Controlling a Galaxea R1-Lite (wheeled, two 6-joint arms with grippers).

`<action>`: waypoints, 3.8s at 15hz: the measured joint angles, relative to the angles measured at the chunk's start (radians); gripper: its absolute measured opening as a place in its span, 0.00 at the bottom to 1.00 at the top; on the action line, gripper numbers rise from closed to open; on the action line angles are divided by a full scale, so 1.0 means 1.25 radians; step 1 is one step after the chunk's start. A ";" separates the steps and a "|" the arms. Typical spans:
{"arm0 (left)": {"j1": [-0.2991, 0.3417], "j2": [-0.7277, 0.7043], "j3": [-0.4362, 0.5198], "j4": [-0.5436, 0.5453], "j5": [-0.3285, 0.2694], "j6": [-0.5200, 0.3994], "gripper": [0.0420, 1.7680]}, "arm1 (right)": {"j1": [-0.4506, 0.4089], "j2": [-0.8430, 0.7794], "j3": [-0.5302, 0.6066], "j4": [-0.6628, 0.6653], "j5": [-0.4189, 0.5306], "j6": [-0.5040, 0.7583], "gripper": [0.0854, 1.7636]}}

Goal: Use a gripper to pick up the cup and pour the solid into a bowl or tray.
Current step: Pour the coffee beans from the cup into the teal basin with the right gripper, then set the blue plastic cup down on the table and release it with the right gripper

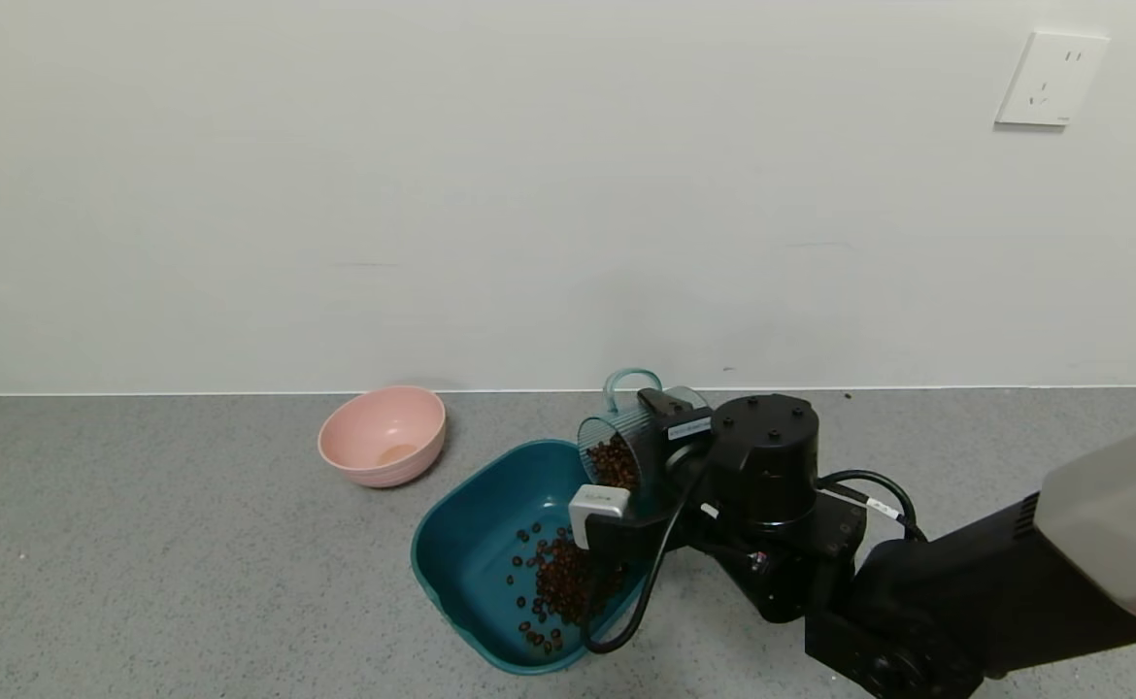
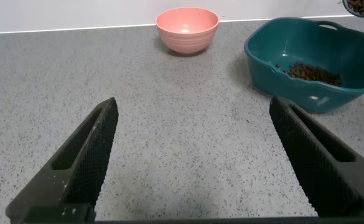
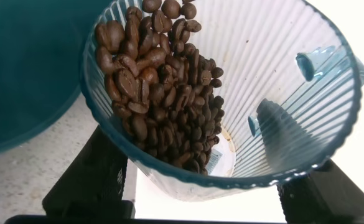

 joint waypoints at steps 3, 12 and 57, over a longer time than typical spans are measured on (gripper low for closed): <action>0.000 0.000 0.000 0.000 0.000 0.000 0.99 | -0.002 -0.005 0.006 0.000 -0.001 0.066 0.75; 0.000 0.000 0.000 0.000 0.000 0.000 0.99 | -0.011 -0.080 0.016 0.098 0.000 0.285 0.75; 0.000 0.000 0.000 0.000 0.000 0.000 0.99 | -0.185 -0.056 0.121 -0.079 -0.029 1.290 0.75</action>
